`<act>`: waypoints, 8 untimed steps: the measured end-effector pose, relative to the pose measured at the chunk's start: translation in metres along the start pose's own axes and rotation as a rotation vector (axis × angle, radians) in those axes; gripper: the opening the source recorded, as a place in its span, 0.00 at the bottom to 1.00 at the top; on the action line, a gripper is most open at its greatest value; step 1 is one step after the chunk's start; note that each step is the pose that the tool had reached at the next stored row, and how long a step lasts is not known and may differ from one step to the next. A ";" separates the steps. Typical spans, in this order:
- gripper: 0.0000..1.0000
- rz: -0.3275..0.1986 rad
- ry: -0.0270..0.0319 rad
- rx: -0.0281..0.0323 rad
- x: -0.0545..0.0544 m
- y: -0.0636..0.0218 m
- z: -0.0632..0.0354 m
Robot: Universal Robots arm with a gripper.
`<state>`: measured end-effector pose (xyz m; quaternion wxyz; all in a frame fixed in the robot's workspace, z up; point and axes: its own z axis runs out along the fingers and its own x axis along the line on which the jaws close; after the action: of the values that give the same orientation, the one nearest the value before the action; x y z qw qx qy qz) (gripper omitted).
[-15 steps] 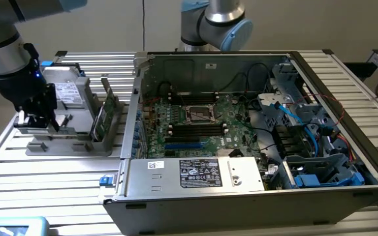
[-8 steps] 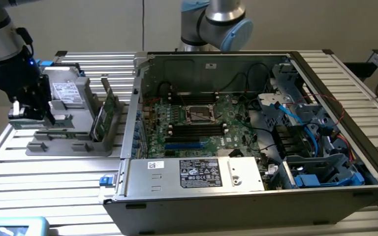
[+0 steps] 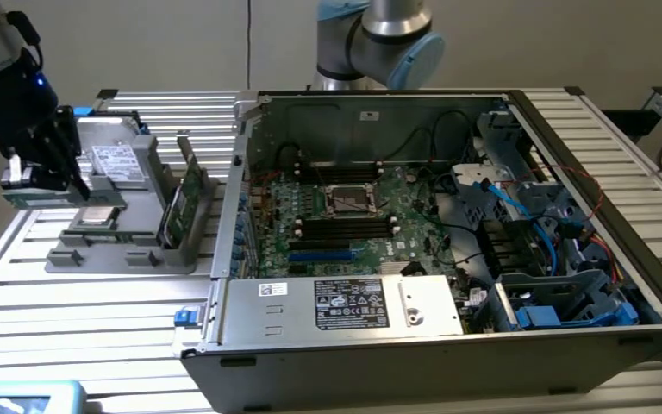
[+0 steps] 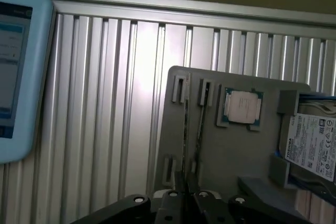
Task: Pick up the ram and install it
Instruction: 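Pick up the ram and move it above insertion slot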
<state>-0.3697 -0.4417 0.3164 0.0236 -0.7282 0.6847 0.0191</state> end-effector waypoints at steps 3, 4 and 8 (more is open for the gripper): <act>0.14 -0.005 -0.0227 0.0013 0.002 -0.0033 -0.0130; 0.14 -0.006 -0.0289 0.0014 0.003 -0.0047 -0.0172; 0.14 -0.008 -0.0353 0.0000 0.004 -0.0147 -0.0290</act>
<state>-0.3549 -0.4466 0.3453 0.0358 -0.7306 0.6811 0.0319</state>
